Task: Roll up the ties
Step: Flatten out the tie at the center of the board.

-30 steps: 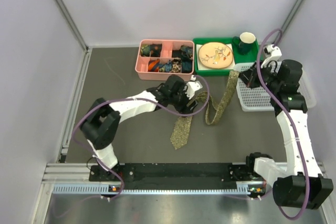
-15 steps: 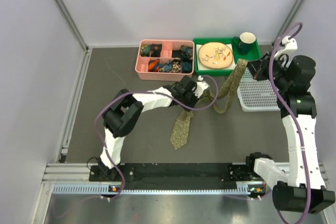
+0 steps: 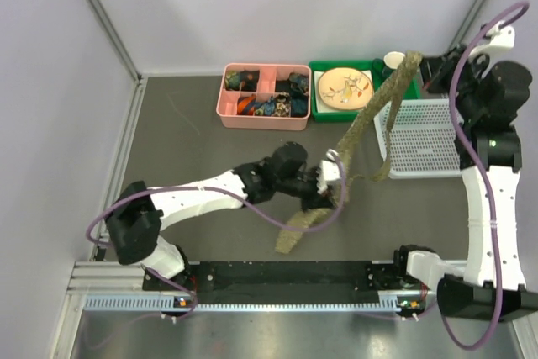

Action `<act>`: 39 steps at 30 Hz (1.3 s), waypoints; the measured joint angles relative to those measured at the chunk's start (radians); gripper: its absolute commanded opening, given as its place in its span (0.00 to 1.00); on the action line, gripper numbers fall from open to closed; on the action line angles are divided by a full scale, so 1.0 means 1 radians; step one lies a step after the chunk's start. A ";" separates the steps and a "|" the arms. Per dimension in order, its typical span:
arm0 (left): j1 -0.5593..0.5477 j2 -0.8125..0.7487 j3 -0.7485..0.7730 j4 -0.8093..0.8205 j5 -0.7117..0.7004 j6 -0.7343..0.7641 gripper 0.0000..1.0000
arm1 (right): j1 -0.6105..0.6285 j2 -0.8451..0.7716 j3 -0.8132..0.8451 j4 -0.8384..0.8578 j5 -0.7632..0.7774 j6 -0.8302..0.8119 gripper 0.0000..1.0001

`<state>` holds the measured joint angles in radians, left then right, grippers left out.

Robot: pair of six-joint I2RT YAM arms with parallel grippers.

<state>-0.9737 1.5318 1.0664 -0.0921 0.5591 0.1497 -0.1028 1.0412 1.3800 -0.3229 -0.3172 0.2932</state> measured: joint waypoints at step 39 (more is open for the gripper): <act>0.793 -0.763 -0.064 -0.462 -0.522 -0.032 0.96 | 0.958 0.824 0.249 -0.097 -0.226 -0.011 0.70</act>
<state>-0.1806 0.7692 1.0023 -0.5541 0.0368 0.1181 0.8547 1.8652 1.6295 -0.4202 -0.5434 0.2817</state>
